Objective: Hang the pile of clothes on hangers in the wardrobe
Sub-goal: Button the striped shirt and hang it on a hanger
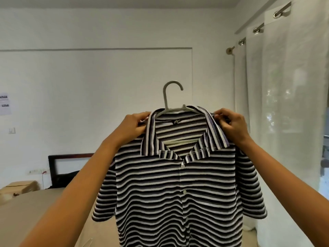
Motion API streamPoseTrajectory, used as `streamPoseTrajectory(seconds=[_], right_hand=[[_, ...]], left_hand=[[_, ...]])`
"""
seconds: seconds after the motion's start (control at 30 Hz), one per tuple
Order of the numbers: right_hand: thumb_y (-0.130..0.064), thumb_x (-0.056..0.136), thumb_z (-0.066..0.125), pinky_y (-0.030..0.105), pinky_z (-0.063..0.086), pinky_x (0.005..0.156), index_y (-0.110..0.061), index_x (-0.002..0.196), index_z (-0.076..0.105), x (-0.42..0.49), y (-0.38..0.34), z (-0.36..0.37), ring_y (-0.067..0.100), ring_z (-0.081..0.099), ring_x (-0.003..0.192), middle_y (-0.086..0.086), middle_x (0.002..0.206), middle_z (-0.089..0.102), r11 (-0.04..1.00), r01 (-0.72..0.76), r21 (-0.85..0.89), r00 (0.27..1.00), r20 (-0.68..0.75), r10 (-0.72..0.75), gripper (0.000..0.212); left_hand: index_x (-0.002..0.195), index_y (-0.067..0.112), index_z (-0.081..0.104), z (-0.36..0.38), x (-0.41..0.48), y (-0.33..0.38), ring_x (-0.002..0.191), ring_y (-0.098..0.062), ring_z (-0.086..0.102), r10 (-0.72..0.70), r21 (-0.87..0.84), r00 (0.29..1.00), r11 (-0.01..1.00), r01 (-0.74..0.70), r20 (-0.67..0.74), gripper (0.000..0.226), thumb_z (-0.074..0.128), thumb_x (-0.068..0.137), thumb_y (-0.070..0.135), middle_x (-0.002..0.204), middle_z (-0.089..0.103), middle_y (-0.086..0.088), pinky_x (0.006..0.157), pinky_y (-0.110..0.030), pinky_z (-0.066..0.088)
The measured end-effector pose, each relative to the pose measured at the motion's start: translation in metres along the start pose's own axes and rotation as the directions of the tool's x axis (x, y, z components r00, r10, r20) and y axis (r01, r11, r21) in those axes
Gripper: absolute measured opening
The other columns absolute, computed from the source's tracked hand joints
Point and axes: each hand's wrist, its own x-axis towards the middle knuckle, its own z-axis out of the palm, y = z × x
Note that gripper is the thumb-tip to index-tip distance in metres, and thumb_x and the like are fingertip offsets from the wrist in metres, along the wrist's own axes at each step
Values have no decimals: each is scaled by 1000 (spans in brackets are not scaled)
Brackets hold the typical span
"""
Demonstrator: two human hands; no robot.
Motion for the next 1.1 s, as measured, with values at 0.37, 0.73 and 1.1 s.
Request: streamPoseTrajectory(seconds=[0.37, 0.73, 1.1], right_hand=[[-14, 91, 56, 34, 45, 66, -4, 86, 66, 25, -22, 14, 23, 55, 70, 9, 78, 65, 978, -41, -203, 999, -23, 37, 15], [-2, 85, 59, 17, 46, 59, -10, 79, 68, 75, -26, 1, 3, 57, 55, -8, 58, 64, 881, -423, 212, 884, 309, 350, 13], [-16, 85, 68, 32, 52, 81, -6, 96, 68, 58, -4, -21, 14, 61, 80, 15, 94, 69, 968, -234, 86, 810, 568, 145, 14]], left_hand=[[84, 0, 59, 7, 26, -1, 59, -15, 46, 10, 246, 972, 968, 49, -234, 11, 50, 90, 2, 65, 53, -1, 51, -16, 30], [91, 1, 66, -12, 37, 2, 72, -17, 54, 80, 271, 989, 962, -43, -125, 14, 54, 83, -2, 80, 67, -12, 63, -24, 36], [103, -1, 64, -20, 43, -8, 77, -21, 55, 9, 246, 980, 968, 42, -201, 20, 50, 89, 2, 89, 66, -17, 64, -27, 35]])
